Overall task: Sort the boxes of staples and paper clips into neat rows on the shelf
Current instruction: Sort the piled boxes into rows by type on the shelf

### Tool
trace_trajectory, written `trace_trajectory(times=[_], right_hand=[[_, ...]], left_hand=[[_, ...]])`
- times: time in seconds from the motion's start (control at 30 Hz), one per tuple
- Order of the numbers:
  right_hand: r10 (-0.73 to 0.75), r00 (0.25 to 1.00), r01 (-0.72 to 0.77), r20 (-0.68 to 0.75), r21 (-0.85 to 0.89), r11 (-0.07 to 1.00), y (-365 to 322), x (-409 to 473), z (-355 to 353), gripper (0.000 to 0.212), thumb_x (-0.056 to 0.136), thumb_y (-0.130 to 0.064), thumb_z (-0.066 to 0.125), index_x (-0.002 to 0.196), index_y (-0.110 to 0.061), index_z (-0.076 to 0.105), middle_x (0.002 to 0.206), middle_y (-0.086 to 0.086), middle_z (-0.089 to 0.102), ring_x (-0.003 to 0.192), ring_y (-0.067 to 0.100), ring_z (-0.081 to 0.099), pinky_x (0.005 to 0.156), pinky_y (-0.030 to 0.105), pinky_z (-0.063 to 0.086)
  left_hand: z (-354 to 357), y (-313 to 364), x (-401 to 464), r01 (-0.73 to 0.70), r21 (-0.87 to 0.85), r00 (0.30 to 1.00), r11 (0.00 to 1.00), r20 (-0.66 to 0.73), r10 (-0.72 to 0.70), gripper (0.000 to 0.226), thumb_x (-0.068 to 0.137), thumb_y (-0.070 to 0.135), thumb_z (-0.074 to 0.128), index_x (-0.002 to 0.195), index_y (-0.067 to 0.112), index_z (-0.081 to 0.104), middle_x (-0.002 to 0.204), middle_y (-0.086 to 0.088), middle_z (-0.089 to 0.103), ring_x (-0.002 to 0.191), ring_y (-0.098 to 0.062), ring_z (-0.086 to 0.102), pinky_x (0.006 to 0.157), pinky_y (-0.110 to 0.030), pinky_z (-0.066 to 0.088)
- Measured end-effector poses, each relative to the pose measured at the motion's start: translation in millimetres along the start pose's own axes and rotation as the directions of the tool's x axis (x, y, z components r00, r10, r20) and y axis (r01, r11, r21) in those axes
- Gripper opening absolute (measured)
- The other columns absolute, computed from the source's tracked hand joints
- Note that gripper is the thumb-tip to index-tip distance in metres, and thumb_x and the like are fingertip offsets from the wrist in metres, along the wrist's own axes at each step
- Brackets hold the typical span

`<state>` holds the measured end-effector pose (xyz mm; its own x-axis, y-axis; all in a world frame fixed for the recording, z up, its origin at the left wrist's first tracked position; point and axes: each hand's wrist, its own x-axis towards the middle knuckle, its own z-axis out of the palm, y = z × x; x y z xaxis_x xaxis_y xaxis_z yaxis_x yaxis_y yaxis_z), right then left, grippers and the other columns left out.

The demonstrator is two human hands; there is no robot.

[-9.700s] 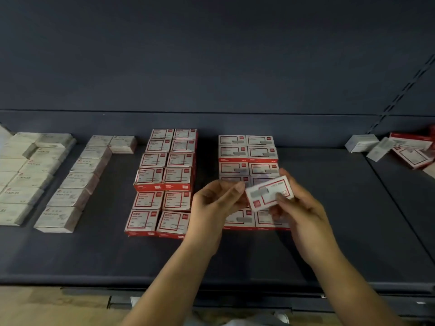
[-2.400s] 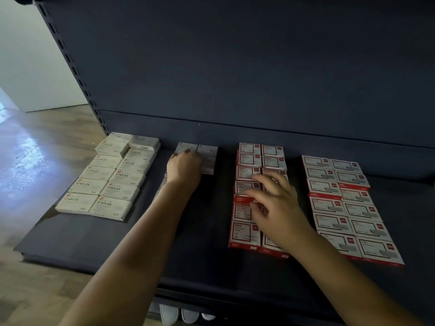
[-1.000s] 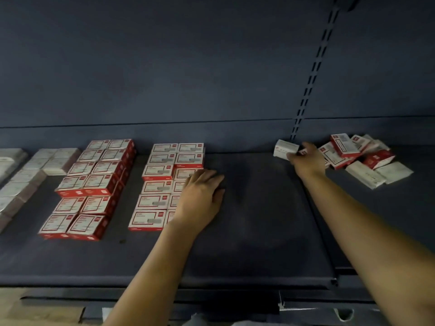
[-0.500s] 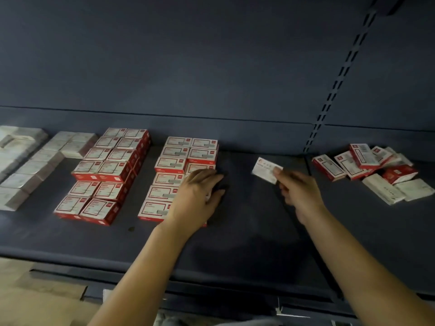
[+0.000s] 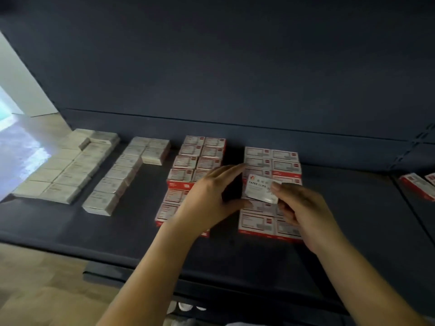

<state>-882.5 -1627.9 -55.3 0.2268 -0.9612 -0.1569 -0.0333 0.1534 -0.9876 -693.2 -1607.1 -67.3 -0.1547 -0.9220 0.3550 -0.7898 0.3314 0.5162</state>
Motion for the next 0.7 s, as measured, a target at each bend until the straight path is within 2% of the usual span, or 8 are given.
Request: trace_trajectory(times=[0.07, 0.13, 0.3, 0.4, 0.5, 0.57, 0.63, 0.7], right_hand=[[0.007, 1.000, -0.007, 0.010, 0.018, 1.000, 0.6, 0.6, 26.5, 0.019, 0.077, -0.029, 0.065, 0.074, -0.011, 0.068, 0.046, -0.008, 0.045, 0.040, 0.002, 0.036, 0.040, 0.013, 0.029], [0.022, 1.000, -0.022, 0.016, -0.001, 1.000, 2.1, 1.5, 50.6, 0.027, 0.074, -0.034, 0.065, 0.082, -0.008, 0.070, 0.048, -0.005, 0.045, 0.041, 0.004, 0.034, 0.039, 0.015, 0.026], [0.029, 1.000, -0.029, -0.001, -0.015, 0.999, 2.8, 4.7, 103.1, 0.026, 0.071, -0.035, 0.065, 0.083, -0.013, 0.072, 0.049, -0.005, 0.049, 0.042, 0.003, 0.036, 0.039, 0.014, 0.025], [-0.002, 1.000, 0.002, -0.001, -0.020, 1.000, 3.1, 6.4, 133.2, 0.023, 0.074, -0.029, 0.065, 0.085, -0.010, 0.071, 0.058, -0.001, 0.059, 0.045, 0.001, 0.046, 0.040, 0.011, 0.032], [-0.032, 0.999, 0.032, 0.009, -0.021, 0.999, 5.7, 9.6, 159.7, 0.014, 0.084, -0.020, 0.062, 0.087, -0.009, 0.070, 0.066, -0.004, 0.069, 0.055, -0.001, 0.061, 0.048, 0.010, 0.043], [-0.092, 0.996, 0.090, -0.011, -0.140, 0.986, 9.1, 14.3, 174.8, 0.017, 0.083, -0.026, 0.062, 0.091, -0.013, 0.069, 0.078, -0.003, 0.072, 0.070, 0.001, 0.066, 0.059, 0.011, 0.048], [-0.187, 0.981, 0.163, -0.056, -0.296, 0.941, 14.1, 20.8, 186.2, 0.018, 0.084, -0.029, 0.062, 0.097, -0.018, 0.067, 0.088, -0.007, 0.068, 0.081, -0.002, 0.063, 0.064, 0.007, 0.046], [-0.265, 0.960, 0.202, -0.095, -0.423, 0.883, 17.4, 26.4, 194.2, 0.022, 0.086, -0.030, 0.061, 0.106, -0.021, 0.064, 0.095, -0.010, 0.063, 0.087, -0.001, 0.060, 0.068, 0.007, 0.044]], left_hand=[[-15.0, -22.5, -9.3, -0.008, -0.039, 1.000, 0.999, -0.023, 0.007, 0.075, 0.073, 0.033, 0.076, 0.138, 0.016, 0.043, 0.135, -0.003, 0.051, 0.124, -0.018, 0.047, 0.099, -0.023, 0.035], [-30.2, -41.9, -16.9, -0.017, -0.058, 0.999, 0.998, -0.035, 0.015, 0.075, 0.072, 0.034, 0.076, 0.137, 0.017, 0.044, 0.136, -0.002, 0.050, 0.125, -0.016, 0.045, 0.100, -0.024, 0.034], [-62.9, -76.8, -33.3, -0.055, -0.075, 0.996, 0.996, -0.076, 0.049, 0.075, 0.071, 0.030, 0.079, 0.137, 0.018, 0.044, 0.134, 0.000, 0.053, 0.123, -0.015, 0.046, 0.098, -0.022, 0.033], [-75.1, -92.2, -42.1, -0.100, -0.045, 0.993, 0.994, -0.066, 0.097, 0.068, 0.072, 0.021, 0.078, 0.134, 0.014, 0.049, 0.130, -0.002, 0.056, 0.120, -0.018, 0.049, 0.096, -0.019, 0.031], [-83.8, -110.3, -47.4, -0.142, 0.009, 0.987, 0.990, -0.072, 0.142, 0.057, 0.069, 0.020, 0.079, 0.121, 0.007, 0.060, 0.120, -0.007, 0.062, 0.112, -0.024, 0.056, 0.091, -0.024, 0.036], [-90.2, -124.2, -48.0, -0.124, 0.036, 0.988, 0.992, -0.084, 0.127, 0.052, 0.069, 0.026, 0.077, 0.114, 0.006, 0.063, 0.114, -0.008, 0.064, 0.106, -0.026, 0.058, 0.088, -0.027, 0.039], [-96.4, -140.2, -46.3, -0.086, 0.060, 0.991, 0.995, -0.093, 0.091, 0.051, 0.070, 0.034, 0.071, 0.112, 0.006, 0.063, 0.112, -0.009, 0.064, 0.103, -0.027, 0.059, 0.085, -0.031, 0.044], [-101.5, -155.4, -42.0, 0.000, 0.091, 0.998, 0.996, -0.066, 0.006, 0.053, 0.074, 0.038, 0.070, 0.116, 0.007, 0.061, 0.116, -0.007, 0.061, 0.108, -0.028, 0.055, 0.089, -0.039, 0.046]])
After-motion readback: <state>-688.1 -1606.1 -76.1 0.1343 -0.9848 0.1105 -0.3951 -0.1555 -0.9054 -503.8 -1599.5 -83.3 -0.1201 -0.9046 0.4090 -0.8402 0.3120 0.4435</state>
